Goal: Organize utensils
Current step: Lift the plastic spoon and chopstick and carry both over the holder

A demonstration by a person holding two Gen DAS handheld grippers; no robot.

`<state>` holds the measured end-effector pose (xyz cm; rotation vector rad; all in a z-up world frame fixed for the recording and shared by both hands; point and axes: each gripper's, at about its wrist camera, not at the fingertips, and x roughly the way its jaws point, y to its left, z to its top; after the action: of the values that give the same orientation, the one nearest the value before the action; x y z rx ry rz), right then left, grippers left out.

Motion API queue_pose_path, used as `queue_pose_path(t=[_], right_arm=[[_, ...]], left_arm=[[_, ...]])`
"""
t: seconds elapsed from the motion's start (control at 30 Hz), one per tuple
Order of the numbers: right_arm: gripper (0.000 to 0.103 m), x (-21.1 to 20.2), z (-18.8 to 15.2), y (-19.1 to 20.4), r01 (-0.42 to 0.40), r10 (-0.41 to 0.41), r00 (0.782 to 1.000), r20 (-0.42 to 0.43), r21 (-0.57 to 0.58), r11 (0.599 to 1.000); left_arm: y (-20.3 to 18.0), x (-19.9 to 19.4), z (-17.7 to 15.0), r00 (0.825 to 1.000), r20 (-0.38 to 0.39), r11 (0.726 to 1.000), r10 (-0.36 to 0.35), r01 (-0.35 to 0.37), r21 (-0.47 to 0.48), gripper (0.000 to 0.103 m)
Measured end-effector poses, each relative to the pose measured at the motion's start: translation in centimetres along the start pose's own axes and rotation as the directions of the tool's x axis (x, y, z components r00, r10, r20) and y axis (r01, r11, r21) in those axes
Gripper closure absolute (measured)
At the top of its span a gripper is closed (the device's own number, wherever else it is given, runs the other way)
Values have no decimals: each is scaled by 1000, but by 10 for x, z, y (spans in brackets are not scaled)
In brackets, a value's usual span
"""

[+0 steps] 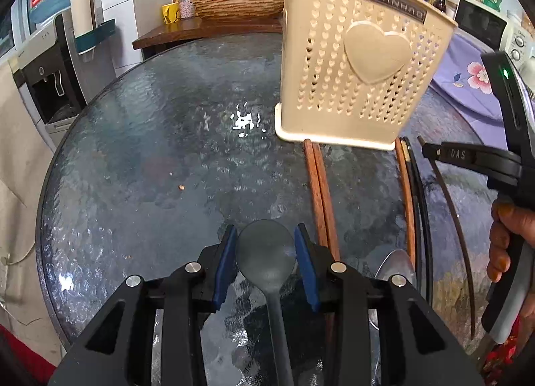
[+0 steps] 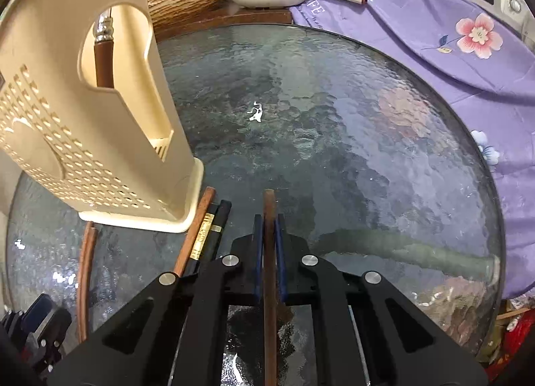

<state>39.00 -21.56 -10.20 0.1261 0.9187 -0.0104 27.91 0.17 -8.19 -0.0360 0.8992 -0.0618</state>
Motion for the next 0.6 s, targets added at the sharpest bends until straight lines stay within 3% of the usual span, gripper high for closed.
queue_pose_path(t=[0.2,0.47,0.6], right_arm=[[95,-32,5,-19,-164,163,984,77,8,986],[95,-88,5,-32,-275,276,946,170,-27,961],[95,-120,4,-40,-336,337,916,217,-42,941]], left_arm=[[5,-22,12,995,87,999,-40,39,10,68],[5,-54,24,981,179,997,-80,78,19,68],[4,-73,30,969,231,996,-91,86,32,68]])
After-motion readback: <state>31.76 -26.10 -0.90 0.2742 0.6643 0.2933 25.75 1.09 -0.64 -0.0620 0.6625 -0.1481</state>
